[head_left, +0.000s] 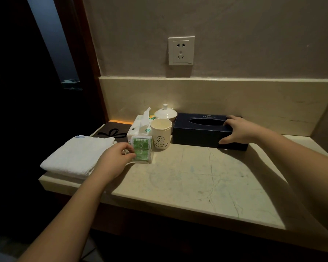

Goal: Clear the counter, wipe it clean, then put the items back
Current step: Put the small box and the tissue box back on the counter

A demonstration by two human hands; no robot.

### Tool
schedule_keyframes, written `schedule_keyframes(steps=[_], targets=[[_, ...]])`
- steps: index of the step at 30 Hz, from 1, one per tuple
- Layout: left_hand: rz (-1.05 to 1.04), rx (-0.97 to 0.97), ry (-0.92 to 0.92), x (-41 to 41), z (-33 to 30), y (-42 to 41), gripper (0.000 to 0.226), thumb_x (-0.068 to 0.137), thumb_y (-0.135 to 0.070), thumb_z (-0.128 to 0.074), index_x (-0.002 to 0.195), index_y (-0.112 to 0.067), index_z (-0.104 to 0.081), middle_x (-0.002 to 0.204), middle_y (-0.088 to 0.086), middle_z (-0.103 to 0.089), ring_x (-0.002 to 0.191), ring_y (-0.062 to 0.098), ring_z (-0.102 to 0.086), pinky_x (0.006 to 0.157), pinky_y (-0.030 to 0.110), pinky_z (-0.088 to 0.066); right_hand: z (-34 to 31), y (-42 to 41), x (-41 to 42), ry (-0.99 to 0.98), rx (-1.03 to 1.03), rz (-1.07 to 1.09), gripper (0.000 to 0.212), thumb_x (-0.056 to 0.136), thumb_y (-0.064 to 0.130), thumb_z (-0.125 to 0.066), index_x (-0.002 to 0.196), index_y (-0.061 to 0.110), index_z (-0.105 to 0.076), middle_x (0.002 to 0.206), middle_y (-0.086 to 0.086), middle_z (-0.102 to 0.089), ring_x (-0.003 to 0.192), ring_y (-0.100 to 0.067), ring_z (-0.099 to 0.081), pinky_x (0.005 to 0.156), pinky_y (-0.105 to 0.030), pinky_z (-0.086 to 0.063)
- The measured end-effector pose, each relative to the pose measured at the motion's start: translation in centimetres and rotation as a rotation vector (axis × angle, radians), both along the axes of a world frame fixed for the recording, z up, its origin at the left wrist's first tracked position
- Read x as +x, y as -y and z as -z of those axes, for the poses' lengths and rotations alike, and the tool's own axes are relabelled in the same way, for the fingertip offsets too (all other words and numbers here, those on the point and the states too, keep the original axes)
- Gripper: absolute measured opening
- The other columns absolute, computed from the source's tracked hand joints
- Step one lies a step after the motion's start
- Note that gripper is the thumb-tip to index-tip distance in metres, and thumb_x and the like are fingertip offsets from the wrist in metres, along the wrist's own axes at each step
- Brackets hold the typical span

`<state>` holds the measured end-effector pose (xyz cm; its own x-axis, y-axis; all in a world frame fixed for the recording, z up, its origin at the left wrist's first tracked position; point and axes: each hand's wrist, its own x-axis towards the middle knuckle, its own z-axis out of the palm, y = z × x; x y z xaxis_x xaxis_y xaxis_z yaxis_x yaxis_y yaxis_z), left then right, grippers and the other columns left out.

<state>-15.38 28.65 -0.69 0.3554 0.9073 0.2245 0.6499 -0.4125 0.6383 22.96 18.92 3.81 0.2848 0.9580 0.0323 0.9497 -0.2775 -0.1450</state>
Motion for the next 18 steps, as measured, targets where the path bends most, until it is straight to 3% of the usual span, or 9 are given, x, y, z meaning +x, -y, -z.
schedule_keyframes(steps=[8,14,18], targets=[[0.005,-0.01,-0.026,0.5,-0.1,-0.8,0.013,0.09,-0.024,-0.062,0.103,-0.022,-0.066,0.101,-0.006,-0.062,0.09,0.012,-0.058,0.077,0.034,-0.051,-0.1,0.0,-0.2,0.006,-0.01,0.007,0.067,0.079,0.05,-0.071,0.131,0.014,-0.049,0.146,-0.006,-0.035,0.126,-0.024,-0.04,0.099,-0.033,-0.04],[0.0,-0.006,-0.041,1.0,0.0,-1.1,0.013,0.091,-0.024,-0.061,0.104,-0.024,-0.064,0.1,-0.006,-0.063,0.09,0.013,-0.059,0.072,0.031,-0.047,-0.2,0.0,-0.1,0.006,-0.009,0.008,0.066,0.077,0.052,-0.071,0.128,0.015,-0.05,0.142,-0.005,-0.038,0.122,-0.023,-0.042,0.098,-0.034,-0.042],[0.003,-0.028,-0.02,1.2,0.2,-1.5,0.012,0.092,-0.025,-0.061,0.103,-0.026,-0.063,0.103,-0.005,-0.065,0.093,0.013,-0.06,0.077,0.033,-0.051,0.0,0.0,-0.1,0.008,-0.012,0.005,0.068,0.078,0.052,-0.071,0.13,0.015,-0.048,0.143,-0.004,-0.037,0.122,-0.022,-0.041,0.098,-0.033,-0.041]])
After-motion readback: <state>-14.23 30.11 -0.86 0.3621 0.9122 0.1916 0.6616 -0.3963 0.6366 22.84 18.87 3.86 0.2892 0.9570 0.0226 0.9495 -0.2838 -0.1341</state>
